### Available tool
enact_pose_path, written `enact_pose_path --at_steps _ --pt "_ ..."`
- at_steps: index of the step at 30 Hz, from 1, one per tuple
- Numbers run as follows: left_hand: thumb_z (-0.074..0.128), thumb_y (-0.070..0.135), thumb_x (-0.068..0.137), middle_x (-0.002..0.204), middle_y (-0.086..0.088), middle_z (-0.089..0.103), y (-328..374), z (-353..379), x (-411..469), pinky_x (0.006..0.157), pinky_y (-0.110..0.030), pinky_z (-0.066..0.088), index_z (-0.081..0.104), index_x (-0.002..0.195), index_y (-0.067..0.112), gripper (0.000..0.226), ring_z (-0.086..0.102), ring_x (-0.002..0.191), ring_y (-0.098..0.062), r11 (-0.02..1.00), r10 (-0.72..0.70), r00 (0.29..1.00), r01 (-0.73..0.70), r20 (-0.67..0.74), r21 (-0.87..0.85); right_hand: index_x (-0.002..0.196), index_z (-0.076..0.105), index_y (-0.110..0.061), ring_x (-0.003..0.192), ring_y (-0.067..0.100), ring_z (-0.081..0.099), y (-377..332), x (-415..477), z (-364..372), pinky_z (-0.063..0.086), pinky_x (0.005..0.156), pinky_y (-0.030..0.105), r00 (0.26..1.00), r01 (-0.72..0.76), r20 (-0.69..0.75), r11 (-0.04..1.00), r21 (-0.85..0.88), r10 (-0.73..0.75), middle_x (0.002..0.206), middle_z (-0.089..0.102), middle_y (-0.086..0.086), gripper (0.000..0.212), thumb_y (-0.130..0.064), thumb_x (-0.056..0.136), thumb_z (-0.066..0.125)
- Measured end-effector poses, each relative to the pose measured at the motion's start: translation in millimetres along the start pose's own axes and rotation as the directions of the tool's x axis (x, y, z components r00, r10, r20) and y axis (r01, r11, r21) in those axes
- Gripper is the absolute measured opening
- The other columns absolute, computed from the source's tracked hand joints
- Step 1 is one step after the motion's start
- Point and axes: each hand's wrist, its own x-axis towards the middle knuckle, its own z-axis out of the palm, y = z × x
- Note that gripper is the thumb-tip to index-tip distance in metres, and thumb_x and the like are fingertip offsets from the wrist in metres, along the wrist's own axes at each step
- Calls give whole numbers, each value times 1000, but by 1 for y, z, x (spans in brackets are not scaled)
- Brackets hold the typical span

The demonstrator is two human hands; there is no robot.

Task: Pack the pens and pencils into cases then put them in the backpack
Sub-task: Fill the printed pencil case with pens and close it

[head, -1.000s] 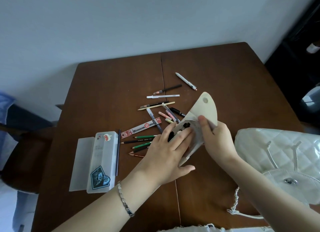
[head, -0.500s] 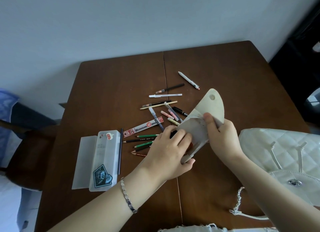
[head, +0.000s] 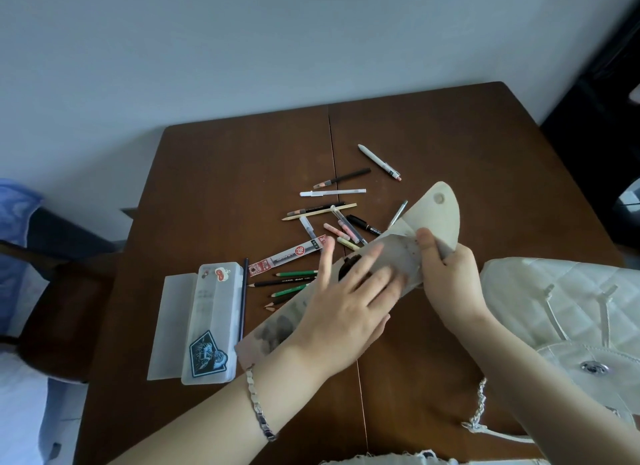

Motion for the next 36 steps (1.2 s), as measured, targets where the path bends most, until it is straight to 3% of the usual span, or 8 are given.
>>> enact_pose_path --at_steps 8,10,14,19,23,30,33,36 --pt "76 24 72 104 -6 68 -5 1 2 107 -51 27 71 87 18 18 56 111 -21 993 86 995 -90 -52 -81 55 49 -10 39 12 35 -1 -7 -1 28 42 24 998 -60 2 998 30 60 46 38 5 49 -35 96 40" --pt "74 26 74 104 -5 68 -6 3 0 105 -53 32 71 93 18 21 60 111 -21 990 101 994 -103 -31 -100 55 47 -5 34 10 31 3 -8 0 23 38 19 998 -61 -22 998 14 61 44 35 4 52 -34 96 40" --pt "63 35 81 112 -1 64 -9 12 -10 102 -50 40 57 123 24 44 49 119 -21 987 121 992 -116 40 -114 65 54 8 42 15 30 8 -6 -4 26 48 28 996 -86 -15 995 51 87 43 35 1 54 -34 96 41" --pt "73 31 75 113 -10 62 -4 33 -28 88 -42 53 44 127 25 60 47 112 -24 987 59 997 -50 53 -151 75 67 -2 63 22 59 0 -15 -2 48 61 34 988 -113 121 985 133 97 68 65 9 42 -34 94 46" --pt "54 30 81 111 -9 65 0 51 -43 87 -41 52 48 121 24 40 50 114 -23 980 58 998 -62 -30 -189 75 67 1 79 41 65 11 -23 4 54 77 51 972 -208 133 972 105 194 79 68 24 48 -36 95 44" --pt "59 24 83 122 -13 61 5 64 -49 89 -48 51 66 94 15 16 47 125 -30 970 132 991 -131 -9 -203 71 67 -3 73 36 64 32 -37 10 53 72 47 969 -226 120 970 90 215 70 68 16 41 -31 94 48" --pt "59 33 82 137 -14 42 2 62 -49 102 -49 44 50 126 21 46 34 131 -29 963 88 996 -90 -22 -253 69 65 3 66 29 57 38 -31 7 48 65 40 975 -220 51 966 134 215 64 63 16 44 -29 94 48" --pt "79 48 63 148 -8 19 -7 64 -69 107 -52 35 7 143 22 110 20 140 -28 916 -205 954 266 219 -301 78 65 9 69 27 58 42 -22 -1 53 72 51 978 -207 39 969 137 203 79 65 31 47 -31 95 47"
